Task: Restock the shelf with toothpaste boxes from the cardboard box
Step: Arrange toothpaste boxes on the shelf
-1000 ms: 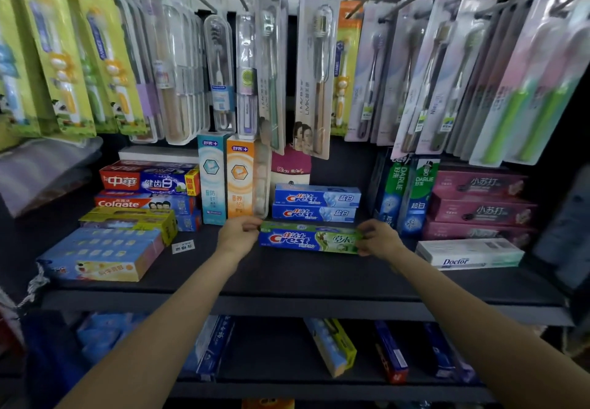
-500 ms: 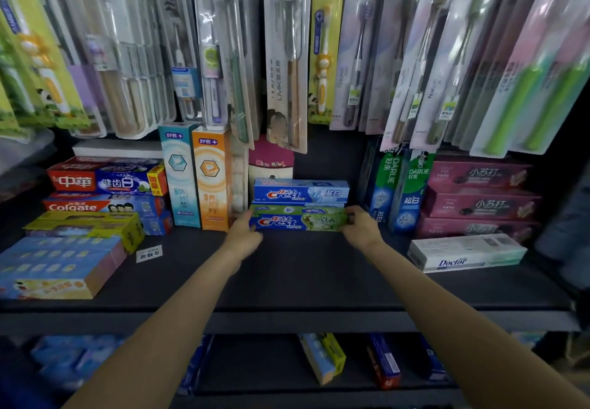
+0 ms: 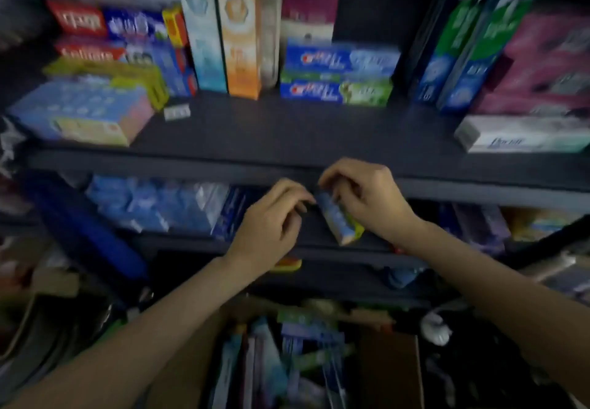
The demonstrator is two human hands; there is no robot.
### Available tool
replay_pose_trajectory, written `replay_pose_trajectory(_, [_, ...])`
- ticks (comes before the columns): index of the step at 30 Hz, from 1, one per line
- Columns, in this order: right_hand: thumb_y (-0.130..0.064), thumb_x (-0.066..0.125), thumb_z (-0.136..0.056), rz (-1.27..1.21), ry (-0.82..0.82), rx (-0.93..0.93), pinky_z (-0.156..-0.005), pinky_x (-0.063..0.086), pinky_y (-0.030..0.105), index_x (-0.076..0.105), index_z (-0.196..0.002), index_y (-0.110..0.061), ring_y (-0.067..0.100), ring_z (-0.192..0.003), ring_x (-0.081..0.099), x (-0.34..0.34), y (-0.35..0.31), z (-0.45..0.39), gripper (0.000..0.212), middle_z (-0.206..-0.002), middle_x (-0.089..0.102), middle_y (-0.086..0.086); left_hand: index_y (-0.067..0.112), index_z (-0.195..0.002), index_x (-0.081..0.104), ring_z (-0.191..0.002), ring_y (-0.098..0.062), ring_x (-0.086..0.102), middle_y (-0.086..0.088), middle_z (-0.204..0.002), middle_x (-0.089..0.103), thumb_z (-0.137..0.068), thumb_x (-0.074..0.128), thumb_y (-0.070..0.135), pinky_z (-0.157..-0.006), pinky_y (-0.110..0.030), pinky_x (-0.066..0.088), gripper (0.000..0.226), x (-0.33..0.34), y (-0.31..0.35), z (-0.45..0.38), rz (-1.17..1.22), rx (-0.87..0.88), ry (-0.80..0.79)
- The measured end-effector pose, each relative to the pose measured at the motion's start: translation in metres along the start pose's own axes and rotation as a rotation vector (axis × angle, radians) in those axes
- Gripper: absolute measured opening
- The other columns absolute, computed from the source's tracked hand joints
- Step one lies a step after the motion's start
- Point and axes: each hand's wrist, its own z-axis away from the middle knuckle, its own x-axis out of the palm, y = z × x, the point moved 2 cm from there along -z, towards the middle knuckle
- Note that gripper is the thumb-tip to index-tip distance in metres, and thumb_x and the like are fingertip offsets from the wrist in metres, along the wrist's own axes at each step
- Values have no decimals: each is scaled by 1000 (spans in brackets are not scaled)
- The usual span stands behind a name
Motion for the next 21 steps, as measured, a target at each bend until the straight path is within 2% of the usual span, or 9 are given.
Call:
replay_pose_trajectory(3, [5, 43, -77, -41, -316, 57, -70, 37, 2, 65, -86, -3, 2, -72, 51, 75, 9, 67, 25, -80, 59, -2, 9, -94, 61, -82, -14, 58, 1, -97, 54, -83, 39, 10, -76, -19, 47, 25, 31, -37, 101, -33, -204, -235])
replay_pose_trajectory(6, [0, 45, -83, -12, -666, 288, -78, 50, 36, 64, -89, -5, 24, -86, 61, 174, 54, 143, 21, -91, 66, 10, 17, -106, 59, -91, -24, 61, -3, -111, 54, -83, 39, 16, -80, -33, 49, 30, 63, -81, 191, -121, -532, -492])
replay_pose_trajectory(9, [-2, 44, -91, 65, -897, 554, -85, 45, 36, 63, -106, -2, 34, -104, 59, 257, 95, 217, 24, -110, 63, 20, 14, -125, 51, -108, -25, 56, -8, -130, 47, -91, 44, 9, -87, -23, 37, 36, 85, -109, 263, -225, -797, -716])
replay_pose_trajectory(11, [-4, 44, -94, 161, -1032, 588, -86, 41, 36, 56, -120, 0, 36, -119, 50, 301, 118, 262, 29, -132, 48, 23, 14, -128, 49, -118, -21, 49, -6, -135, 44, -92, 45, 9, -91, -21, 35, 37, 104, -123, 300, -218, -857, -770])
replay_pose_trajectory(13, [-6, 44, -94, 300, -1215, 528, -94, 41, 39, 52, -128, -6, 35, -132, 36, 336, 138, 298, 35, -154, 18, 15, 15, -125, 50, -117, -21, 49, -6, -134, 43, -92, 46, 8, -91, -24, 37, 34, 124, -139, 328, -184, -891, -807])
replay_pose_trajectory(15, [-8, 41, -97, 444, -1346, 442, -93, 36, 39, 45, -137, -15, 34, -141, 21, 360, 156, 319, 41, -159, -3, 7, 14, -122, 52, -113, -22, 51, -7, -131, 44, -91, 46, 6, -89, -24, 39, 33, 143, -154, 348, -156, -919, -815])
replay_pose_trajectory(17, [-16, 40, -99, 525, -1367, 406, -111, 24, 42, 37, -142, -19, 33, -144, 9, 383, 179, 337, 43, -159, -2, 8, 12, -122, 52, -111, -22, 53, -8, -130, 44, -91, 46, 4, -87, -23, 39, 32, 158, -166, 361, -143, -919, -798])
replay_pose_trajectory(19, [-25, 38, -101, 629, -1348, 408, -116, 14, 45, 37, -142, -23, 34, -143, 7, 401, 197, 347, 41, -157, 8, 12, 11, -123, 51, -112, -23, 53, -9, -130, 43, -91, 46, 4, -89, -25, 41, 33, 169, -175, 368, -138, -898, -783])
replay_pose_trajectory(21, [-28, 57, -92, 715, -1381, 366, -107, 29, 48, 61, -123, -19, 40, -135, 28, 408, 195, 341, 32, -148, 29, 18, 11, -124, 49, -113, -22, 53, -9, -130, 42, -91, 45, 5, -87, -25, 43, 33, 175, -180, 372, -124, -895, -754])
